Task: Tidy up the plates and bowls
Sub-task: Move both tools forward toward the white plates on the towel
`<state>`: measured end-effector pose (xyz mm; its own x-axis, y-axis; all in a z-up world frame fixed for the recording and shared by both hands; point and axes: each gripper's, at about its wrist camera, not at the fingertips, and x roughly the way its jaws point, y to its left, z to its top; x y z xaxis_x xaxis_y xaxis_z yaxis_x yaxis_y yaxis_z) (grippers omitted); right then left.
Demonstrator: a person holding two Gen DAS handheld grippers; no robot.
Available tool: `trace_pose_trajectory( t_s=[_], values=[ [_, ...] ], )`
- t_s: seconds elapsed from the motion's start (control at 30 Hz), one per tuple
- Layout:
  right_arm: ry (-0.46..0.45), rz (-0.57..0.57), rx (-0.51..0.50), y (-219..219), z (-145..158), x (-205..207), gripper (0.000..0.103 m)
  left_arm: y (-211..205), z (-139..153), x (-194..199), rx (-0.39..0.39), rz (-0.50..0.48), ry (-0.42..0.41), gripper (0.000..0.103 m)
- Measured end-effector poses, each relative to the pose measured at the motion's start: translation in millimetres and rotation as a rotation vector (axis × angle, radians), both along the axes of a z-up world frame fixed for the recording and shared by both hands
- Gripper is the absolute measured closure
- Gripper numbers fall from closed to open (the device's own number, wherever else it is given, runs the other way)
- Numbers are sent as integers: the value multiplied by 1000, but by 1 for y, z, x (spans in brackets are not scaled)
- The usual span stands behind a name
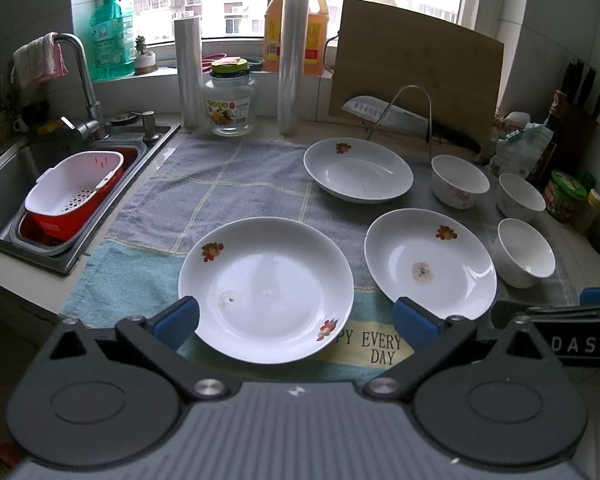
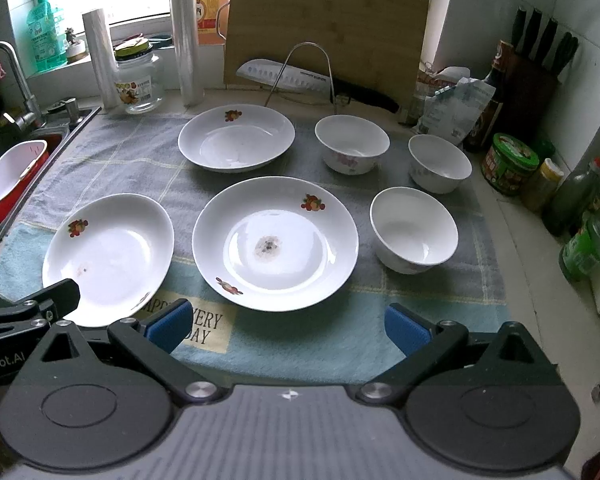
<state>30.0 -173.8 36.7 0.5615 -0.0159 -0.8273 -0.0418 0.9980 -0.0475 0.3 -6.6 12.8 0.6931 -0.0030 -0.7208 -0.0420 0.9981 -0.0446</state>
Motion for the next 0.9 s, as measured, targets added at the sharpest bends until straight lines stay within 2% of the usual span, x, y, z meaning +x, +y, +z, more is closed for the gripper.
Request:
trace_pose_trajectory(
  t_s=[0.9],
  values=[
    [-11, 7, 2, -2, 3, 2, 0, -2, 4, 1, -3, 4, -10, 1]
  ],
)
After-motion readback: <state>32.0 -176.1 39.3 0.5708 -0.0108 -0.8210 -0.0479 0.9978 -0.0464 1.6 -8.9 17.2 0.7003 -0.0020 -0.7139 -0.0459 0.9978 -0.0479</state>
